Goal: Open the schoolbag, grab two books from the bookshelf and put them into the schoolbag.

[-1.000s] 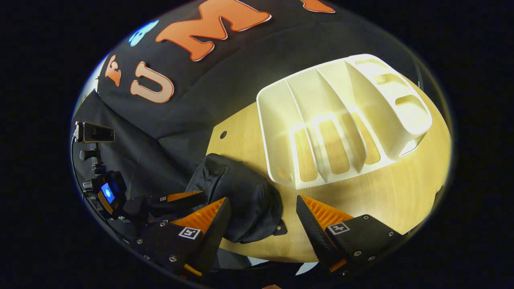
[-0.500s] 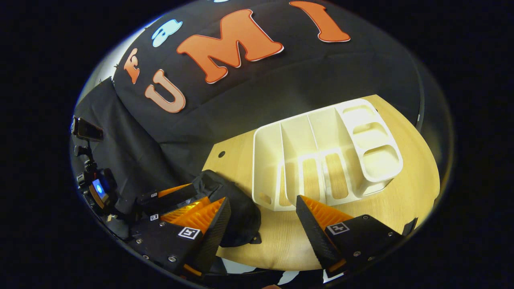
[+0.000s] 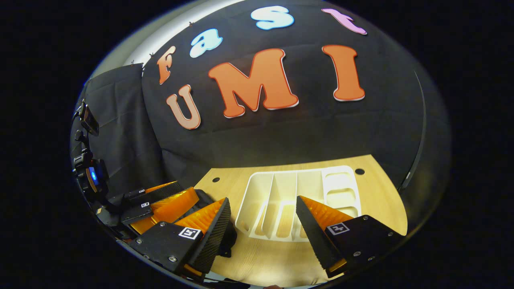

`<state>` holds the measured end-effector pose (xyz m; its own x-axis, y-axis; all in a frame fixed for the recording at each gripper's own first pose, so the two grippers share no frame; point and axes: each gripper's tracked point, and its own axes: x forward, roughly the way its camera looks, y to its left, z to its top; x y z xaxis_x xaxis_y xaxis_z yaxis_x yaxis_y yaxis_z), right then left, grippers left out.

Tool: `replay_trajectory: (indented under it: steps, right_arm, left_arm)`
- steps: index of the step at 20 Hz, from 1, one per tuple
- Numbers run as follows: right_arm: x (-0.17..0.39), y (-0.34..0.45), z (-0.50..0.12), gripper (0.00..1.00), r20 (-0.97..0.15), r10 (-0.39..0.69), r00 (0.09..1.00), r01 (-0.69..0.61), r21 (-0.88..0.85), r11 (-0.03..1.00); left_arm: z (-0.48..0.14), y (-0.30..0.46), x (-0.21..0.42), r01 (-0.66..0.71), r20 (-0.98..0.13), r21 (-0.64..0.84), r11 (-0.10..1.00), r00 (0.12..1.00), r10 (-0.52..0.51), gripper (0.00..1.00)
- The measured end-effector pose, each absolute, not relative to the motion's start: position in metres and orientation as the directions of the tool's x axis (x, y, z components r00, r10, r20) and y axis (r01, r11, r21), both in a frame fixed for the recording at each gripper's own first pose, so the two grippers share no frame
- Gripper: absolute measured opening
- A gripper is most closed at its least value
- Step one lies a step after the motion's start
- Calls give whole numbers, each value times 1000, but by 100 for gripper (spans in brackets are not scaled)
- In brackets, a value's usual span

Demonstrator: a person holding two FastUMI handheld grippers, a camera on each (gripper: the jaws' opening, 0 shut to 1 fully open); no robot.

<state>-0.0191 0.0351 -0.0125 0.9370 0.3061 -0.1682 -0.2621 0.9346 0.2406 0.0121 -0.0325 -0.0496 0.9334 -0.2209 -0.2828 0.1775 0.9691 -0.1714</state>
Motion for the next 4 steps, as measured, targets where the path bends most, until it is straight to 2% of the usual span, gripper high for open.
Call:
replay_trajectory:
  steps: [4]
  right_arm:
    - [-21, 19, 5, 98, -91, 261, 961, -239, 205, 949]
  left_arm:
    - [-40, -26, 13, 122, -238, -171, 978, 958, -161, 94]
